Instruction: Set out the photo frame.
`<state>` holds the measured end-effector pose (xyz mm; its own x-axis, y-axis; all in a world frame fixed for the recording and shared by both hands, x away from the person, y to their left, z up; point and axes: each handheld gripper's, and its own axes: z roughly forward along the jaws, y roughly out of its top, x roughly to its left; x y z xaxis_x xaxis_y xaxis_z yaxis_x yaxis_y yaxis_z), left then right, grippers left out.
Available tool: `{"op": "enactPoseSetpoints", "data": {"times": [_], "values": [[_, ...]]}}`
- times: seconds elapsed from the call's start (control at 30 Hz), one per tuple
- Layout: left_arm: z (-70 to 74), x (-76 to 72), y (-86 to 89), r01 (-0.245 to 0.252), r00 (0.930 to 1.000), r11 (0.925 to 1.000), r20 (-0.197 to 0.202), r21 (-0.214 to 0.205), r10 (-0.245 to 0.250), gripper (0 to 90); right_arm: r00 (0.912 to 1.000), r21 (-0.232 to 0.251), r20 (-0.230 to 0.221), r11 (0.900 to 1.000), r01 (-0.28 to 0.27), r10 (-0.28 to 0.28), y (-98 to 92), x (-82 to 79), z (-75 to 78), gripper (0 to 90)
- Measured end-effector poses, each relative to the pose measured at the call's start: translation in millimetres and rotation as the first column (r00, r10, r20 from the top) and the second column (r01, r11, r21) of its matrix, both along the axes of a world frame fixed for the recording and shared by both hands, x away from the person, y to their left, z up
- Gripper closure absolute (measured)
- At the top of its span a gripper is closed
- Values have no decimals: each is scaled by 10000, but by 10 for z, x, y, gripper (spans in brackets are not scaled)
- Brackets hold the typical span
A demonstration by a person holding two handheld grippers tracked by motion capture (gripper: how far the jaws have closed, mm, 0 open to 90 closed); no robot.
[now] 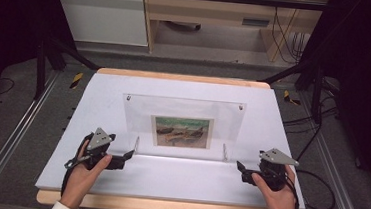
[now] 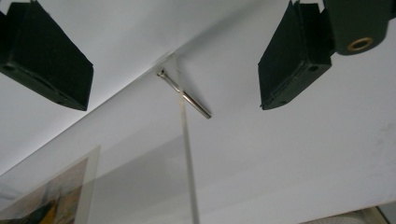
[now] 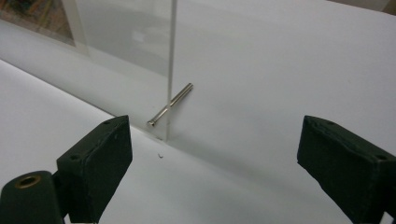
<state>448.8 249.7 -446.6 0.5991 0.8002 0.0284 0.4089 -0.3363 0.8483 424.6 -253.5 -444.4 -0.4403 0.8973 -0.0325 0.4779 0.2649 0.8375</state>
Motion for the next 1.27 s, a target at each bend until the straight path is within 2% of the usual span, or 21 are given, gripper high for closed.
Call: {"op": "enactPoseSetpoints", "data": {"times": [0.23, 0.33, 0.5, 0.7, 0.9, 1.13, 1.27], "values": [[-6, 32, 167, -418, 9991, 9991, 57, 103, 417, 98, 9989, 98, -55, 9989, 461, -460, -147, 5, -25, 123], [-15, 44, 223, -622, 9980, 9981, 91, 12, 622, 98, 9981, 96, -78, 9981, 616, -615, -182, 18, -39, 129], [-38, 66, 324, -913, 9958, 9958, 108, 116, 912, 98, 9966, 78, -216, 9968, 795, -793, -219, 42, -71, 134], [-89, 100, 470, -1316, 9911, 9897, 281, 567, 1302, 99, 9935, -162, -438, 9944, 1043, -1049, -291, 79, -135, 138], [-146, 129, 589, -1587, 9869, 9840, 432, 809, 1556, 99, 9890, -422, -643, 9906, 1304, -1329, -348, 98, -184, 138], [-190, 149, 650, -1770, 9839, 9802, 398, 884, 1741, 98, 9835, -808, -546, 9825, 1676, -1723, -395, 104, -228, 123], [-202, 160, 672, -1907, 9815, 9784, 343, 795, 1885, 98, 9830, -805, -542, 9820, 1707, -1753, -394, 104, -228, 124]]}}
